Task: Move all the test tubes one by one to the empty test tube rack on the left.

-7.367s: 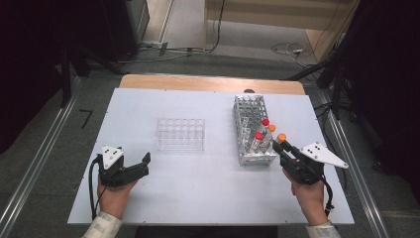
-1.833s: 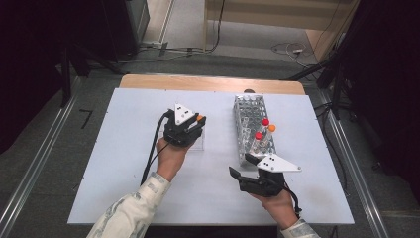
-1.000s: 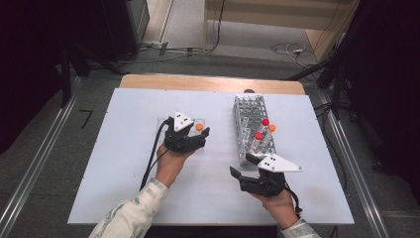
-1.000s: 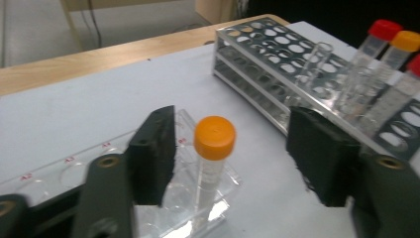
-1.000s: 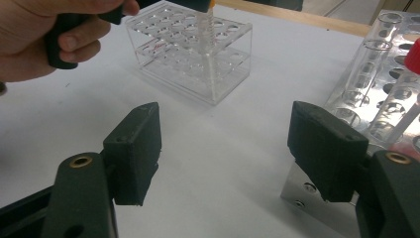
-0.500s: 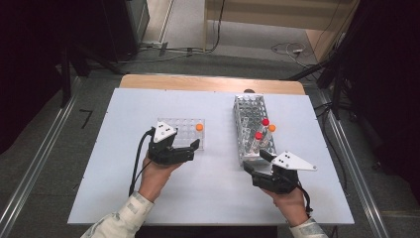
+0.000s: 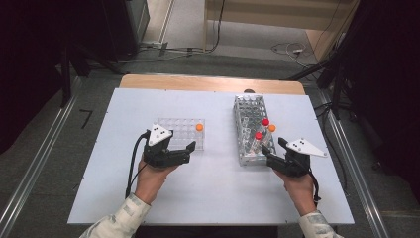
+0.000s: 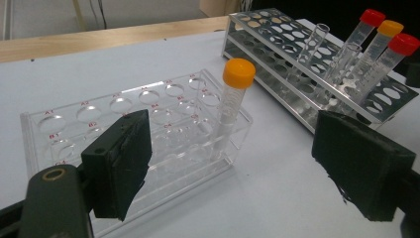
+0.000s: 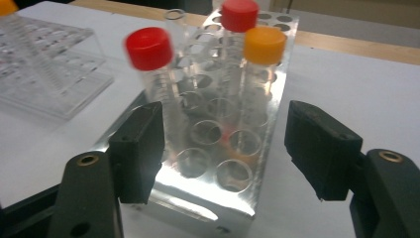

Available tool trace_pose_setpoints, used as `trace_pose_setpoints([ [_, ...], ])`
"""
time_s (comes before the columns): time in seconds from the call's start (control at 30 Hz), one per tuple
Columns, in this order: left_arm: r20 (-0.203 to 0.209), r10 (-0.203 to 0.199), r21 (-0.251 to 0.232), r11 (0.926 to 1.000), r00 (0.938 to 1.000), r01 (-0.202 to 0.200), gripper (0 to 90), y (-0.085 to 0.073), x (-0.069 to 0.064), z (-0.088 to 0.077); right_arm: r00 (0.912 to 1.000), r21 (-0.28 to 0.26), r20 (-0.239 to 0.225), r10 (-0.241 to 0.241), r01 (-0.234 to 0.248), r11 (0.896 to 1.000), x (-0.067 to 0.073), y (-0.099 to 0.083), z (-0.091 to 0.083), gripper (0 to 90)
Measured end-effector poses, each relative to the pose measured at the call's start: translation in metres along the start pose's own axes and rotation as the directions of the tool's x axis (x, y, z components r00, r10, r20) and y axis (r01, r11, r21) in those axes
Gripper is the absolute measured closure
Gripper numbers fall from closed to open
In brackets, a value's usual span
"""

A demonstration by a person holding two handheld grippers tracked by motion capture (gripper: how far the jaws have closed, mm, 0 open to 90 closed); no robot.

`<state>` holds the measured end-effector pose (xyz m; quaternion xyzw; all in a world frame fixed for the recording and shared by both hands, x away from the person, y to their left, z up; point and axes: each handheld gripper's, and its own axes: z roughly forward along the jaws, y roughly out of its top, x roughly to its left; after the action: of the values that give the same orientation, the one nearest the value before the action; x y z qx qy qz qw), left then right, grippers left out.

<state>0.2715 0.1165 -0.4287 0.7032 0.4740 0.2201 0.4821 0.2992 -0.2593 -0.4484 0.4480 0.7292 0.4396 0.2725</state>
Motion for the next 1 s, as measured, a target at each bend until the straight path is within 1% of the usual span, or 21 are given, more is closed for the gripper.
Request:
trace_pose_setpoints([
  [0.03, -0.001, 0.001, 0.001, 1.0, 1.0, -0.001, 15.9, 0.0, 0.0, 0.0, 0.9999, 0.0, 0.013, 0.009, -0.009, 1.0, -0.004, 0.001, 0.005, 35.0],
  [0.13, -0.001, -0.002, 0.003, 1.0, 1.0, 0.002, 16.0, -0.001, 0.0, 0.001, 0.9998, -0.001, 0.019, 0.005, -0.005, 1.0, -0.007, 0.002, 0.01, 37.0],
  [0.17, -0.001, -0.002, 0.005, 1.0, 1.0, 0.002, 16.0, -0.001, 0.0, 0.001, 0.9997, 0.0, 0.024, 0.002, -0.002, 1.0, -0.01, 0.003, 0.015, 39.8],
  [0.2, -0.001, -0.001, 0.006, 1.0, 1.0, 0.001, 16.0, -0.001, 0.0, 0.002, 0.9997, 0.0, 0.024, 0.002, -0.002, 1.0, -0.01, 0.003, 0.015, 39.8],
  [0.27, 0.0, -0.003, 0.006, 1.0, 1.0, 0.003, 16.1, -0.001, 0.0, 0.002, 0.9997, -0.002, 0.02, 0.013, -0.013, 1.0, -0.015, 0.003, 0.02, 45.1],
  [0.37, 0.003, -0.004, 0.01, 0.9999, 1.0, 0.004, 16.1, -0.001, -0.001, 0.002, 0.9997, -0.005, 0.013, 0.02, -0.02, 1.0, -0.017, 0.004, 0.025, 48.8],
  [0.5, 0.004, -0.005, 0.012, 0.9999, 1.0, 0.005, 16.1, -0.002, -0.001, 0.003, 0.9997, -0.016, 0.014, 0.018, -0.018, 1.0, -0.018, 0.005, 0.028, 56.4],
  [0.57, 0.004, -0.005, 0.013, 0.9999, 1.0, 0.005, 16.1, -0.002, -0.001, 0.003, 0.9998, -0.017, 0.011, 0.019, -0.018, 1.0, -0.017, 0.005, 0.029, 57.9],
  [0.6, 0.005, -0.006, 0.014, 0.9999, 1.0, 0.006, 16.2, -0.002, -0.001, 0.003, 0.9998, -0.014, 0.015, 0.015, -0.015, 1.0, -0.017, 0.004, 0.031, 60.3],
  [0.67, 0.005, -0.006, 0.016, 0.9999, 1.0, 0.006, 16.2, -0.002, -0.001, 0.003, 0.9998, -0.009, 0.013, 0.015, -0.014, 1.0, -0.016, 0.004, 0.031, 60.5],
  [0.77, 0.004, -0.007, 0.015, 0.9999, 1.0, 0.007, 16.2, -0.002, -0.001, 0.004, 1.0, -0.008, 0.006, 0.001, -0.001, 1.0, -0.015, 0.004, 0.033, 64.9],
  [0.93, 0.007, -0.006, 0.021, 0.9998, 1.0, 0.006, 16.3, -0.003, -0.001, 0.004, 0.9999, -0.004, 0.007, 0.013, -0.013, 1.0, -0.014, 0.004, 0.033, 70.3],
  [1.0, 0.007, -0.008, 0.021, 0.9998, 0.9999, 0.008, 16.3, -0.003, -0.001, 0.004, 0.9999, -0.004, 0.01, 0.008, -0.008, 1.0, -0.014, 0.004, 0.033, 70.9],
])
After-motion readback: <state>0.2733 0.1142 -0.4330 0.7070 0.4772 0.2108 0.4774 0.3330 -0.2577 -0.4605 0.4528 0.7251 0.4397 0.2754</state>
